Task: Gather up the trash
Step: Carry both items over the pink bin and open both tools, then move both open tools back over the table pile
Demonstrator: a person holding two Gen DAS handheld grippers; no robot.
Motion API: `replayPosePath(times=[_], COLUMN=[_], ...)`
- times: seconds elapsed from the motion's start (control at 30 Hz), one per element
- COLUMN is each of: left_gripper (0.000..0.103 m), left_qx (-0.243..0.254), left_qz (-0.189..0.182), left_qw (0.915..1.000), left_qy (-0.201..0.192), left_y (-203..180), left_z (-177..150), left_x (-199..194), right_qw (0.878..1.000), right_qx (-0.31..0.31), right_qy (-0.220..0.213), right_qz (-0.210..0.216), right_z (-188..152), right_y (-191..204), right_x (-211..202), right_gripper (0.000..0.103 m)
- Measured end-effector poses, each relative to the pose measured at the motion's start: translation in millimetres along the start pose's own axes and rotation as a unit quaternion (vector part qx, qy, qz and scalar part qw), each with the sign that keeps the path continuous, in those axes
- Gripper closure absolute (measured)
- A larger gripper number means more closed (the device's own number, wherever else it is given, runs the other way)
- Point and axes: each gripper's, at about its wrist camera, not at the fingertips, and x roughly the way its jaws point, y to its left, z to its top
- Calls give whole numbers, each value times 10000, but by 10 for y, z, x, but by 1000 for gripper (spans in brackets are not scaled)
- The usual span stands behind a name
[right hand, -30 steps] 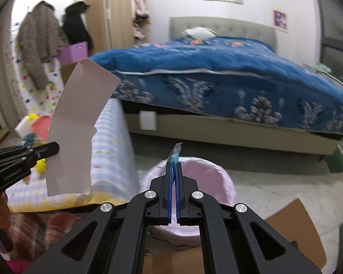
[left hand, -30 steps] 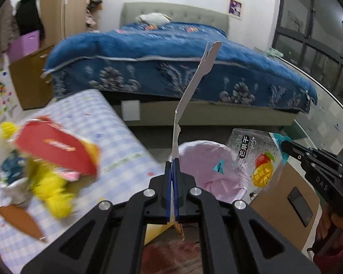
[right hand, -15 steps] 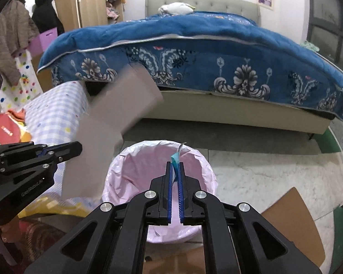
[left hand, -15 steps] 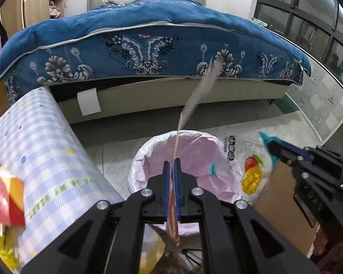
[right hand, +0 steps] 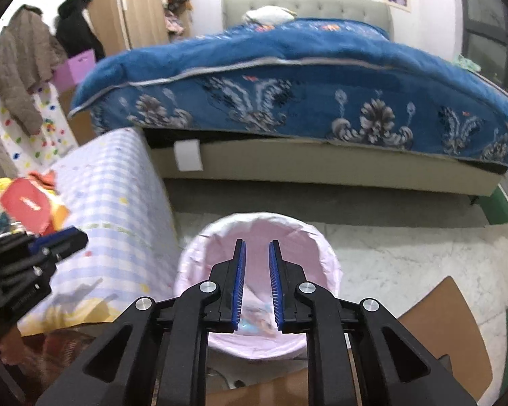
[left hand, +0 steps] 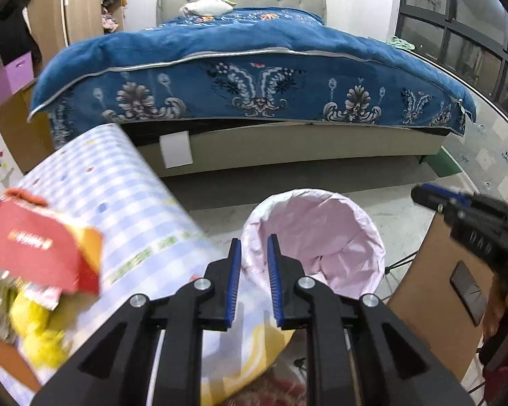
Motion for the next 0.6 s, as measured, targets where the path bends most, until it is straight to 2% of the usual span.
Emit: replayPosePath(times=[0.1,0.23,0.27,0.37,0.53,0.6], left_gripper=[89,86,80,72,62,57], left_qx=[-116,-400,-468,-670,-1139,-1352], left_qz=[99,302,379,650,1138,1438], left_qw=[9999,9986,9980,9951,9863,9795], left_qy=[-65,-167,-205,-312,-364,-393], left_y=[135,407,482,724,1184,1396], left_z=[-145,-334,-388,-545,-790,-895], left_x=[-241,-560,-637,-858,-1159,-1293], right_qw=[9993,9980,9971,9950,9869,9830], right_qx=[-139,-272,-264,-532,-1136,-1347], right_qy=[-66,5,30,-13,-53,-55], right_qz=[343,574,708,840,1142,1249], right_z=[-3,0,3,3,8,13], right_y=[211,508,596,911,1476,1693], right_x=[-156,-239,-255,-315,-361,-354], right_gripper=[88,84,79,65,58,50])
